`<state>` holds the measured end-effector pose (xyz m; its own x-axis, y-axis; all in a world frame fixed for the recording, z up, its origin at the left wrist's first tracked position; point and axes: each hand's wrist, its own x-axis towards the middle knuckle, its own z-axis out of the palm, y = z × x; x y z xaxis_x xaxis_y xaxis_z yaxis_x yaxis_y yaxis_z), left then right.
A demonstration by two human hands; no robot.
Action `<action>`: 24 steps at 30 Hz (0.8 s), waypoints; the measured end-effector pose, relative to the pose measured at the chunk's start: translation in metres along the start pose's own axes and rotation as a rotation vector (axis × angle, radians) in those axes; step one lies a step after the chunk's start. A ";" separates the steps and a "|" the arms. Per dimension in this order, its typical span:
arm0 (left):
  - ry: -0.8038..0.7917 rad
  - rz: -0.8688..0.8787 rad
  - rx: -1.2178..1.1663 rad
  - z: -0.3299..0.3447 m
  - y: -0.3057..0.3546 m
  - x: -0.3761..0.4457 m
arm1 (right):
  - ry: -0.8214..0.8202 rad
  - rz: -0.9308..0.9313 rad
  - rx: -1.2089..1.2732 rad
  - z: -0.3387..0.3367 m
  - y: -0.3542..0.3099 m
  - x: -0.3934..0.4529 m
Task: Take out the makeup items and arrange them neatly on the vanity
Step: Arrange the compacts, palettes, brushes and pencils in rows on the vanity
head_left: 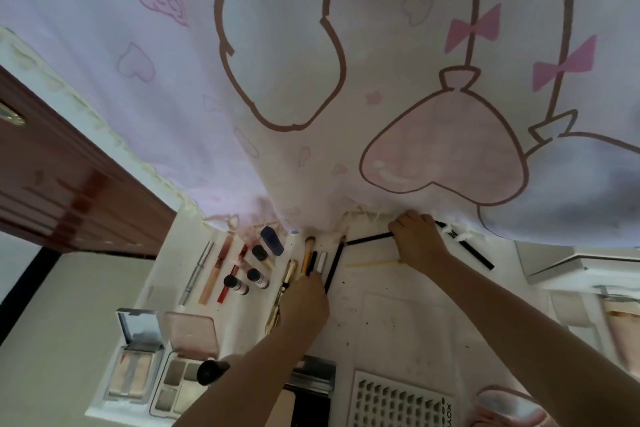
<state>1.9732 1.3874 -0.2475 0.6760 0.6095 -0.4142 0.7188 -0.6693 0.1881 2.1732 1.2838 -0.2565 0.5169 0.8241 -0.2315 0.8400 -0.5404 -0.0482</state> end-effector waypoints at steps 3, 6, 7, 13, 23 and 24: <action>0.161 0.116 -0.011 -0.003 -0.001 -0.002 | 0.027 -0.121 0.026 -0.015 -0.001 -0.022; 0.258 0.308 0.035 -0.013 0.006 -0.004 | 0.053 -0.233 0.145 -0.019 -0.004 -0.042; 0.314 0.386 0.066 -0.015 0.009 -0.004 | 0.063 -0.270 0.180 -0.021 -0.007 -0.050; 0.293 0.575 0.251 -0.052 0.026 -0.024 | 0.070 -0.369 0.166 -0.058 -0.021 -0.083; 0.187 0.717 0.463 -0.105 0.020 -0.044 | 0.003 -0.319 0.188 -0.094 -0.039 -0.122; 0.196 0.734 0.460 -0.108 0.021 -0.045 | 0.001 -0.310 0.197 -0.096 -0.038 -0.123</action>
<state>1.9755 1.3922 -0.1289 0.9867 -0.0067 -0.1624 -0.0146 -0.9988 -0.0472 2.0933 1.2194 -0.1332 0.2427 0.9541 -0.1757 0.9090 -0.2869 -0.3024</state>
